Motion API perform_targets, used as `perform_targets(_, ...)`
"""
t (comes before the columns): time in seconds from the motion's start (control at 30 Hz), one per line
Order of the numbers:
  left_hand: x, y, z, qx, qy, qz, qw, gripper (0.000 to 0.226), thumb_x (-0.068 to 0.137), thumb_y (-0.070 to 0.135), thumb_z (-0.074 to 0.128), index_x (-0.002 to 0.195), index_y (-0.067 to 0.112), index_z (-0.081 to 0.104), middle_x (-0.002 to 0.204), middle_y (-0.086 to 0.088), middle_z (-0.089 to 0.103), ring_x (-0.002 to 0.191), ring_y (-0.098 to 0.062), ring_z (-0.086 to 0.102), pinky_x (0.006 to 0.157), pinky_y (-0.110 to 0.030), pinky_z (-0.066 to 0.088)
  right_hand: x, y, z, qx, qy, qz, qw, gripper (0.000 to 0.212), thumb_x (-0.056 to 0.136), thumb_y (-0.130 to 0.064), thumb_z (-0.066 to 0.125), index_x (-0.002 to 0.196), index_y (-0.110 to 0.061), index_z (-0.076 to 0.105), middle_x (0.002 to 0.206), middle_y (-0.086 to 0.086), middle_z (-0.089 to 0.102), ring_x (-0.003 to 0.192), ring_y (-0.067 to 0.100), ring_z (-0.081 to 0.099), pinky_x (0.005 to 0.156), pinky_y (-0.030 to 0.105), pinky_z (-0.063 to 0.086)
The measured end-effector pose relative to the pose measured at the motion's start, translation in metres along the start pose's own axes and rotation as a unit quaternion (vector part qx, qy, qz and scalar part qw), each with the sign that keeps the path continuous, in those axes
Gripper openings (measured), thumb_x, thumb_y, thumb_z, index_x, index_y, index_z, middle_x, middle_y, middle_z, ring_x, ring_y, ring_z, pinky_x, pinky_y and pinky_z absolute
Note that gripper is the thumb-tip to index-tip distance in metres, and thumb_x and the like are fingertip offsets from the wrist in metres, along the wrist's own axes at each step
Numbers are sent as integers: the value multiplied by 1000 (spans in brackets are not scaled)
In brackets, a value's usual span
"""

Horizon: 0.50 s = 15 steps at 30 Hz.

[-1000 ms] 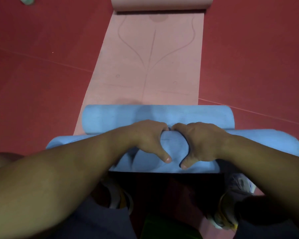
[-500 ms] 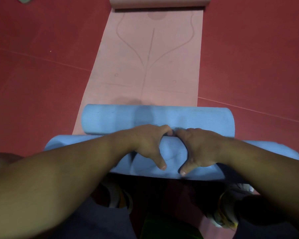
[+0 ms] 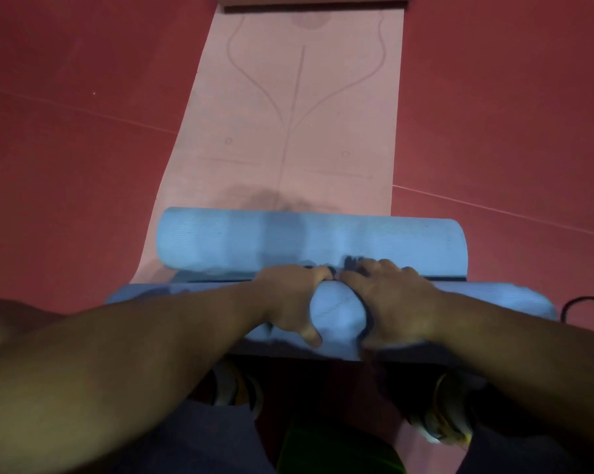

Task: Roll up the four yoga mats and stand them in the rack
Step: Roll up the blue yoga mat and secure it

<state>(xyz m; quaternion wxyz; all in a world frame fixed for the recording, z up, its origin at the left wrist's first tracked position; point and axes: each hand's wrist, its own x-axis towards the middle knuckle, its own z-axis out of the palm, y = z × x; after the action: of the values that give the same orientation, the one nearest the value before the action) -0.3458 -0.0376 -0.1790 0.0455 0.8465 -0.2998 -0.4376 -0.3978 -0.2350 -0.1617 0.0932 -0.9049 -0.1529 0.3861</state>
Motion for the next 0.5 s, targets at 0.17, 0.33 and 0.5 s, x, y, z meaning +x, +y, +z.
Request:
perform_targets(0.17, 29, -16, 22, -96, -73, -5, 993, 106, 44, 60, 92, 137, 33, 48, 131, 11, 58, 116, -16, 58, 103, -33, 47, 10, 3, 48, -96, 9, 34, 995, 125, 71, -56, 77, 153, -44, -17, 153, 8, 27, 136, 30, 36, 105, 49, 38)
perform_targets(0.33, 43, -27, 41, -115, -130, -7, 985, 95, 40, 65, 88, 126, 38, 58, 121, 14, 64, 108, -13, 62, 103, -37, 50, 24, 11, 61, 14, -37, 13, 999, 125, 47, -66, 76, 147, -53, 3, 142, 2, 51, 126, 29, 54, 103, 47, 47)
perform_targets(0.5, 44, -21, 47, -85, -114, 11, 990, 84, 48, 63, 86, 123, 33, 62, 119, 6, 68, 106, -20, 65, 98, -38, 54, 38, 15, 54, 42, -92, -16, 995, 102, 63, -61, 79, 148, -37, 28, 142, -4, 54, 126, 22, 55, 105, 38, 46)
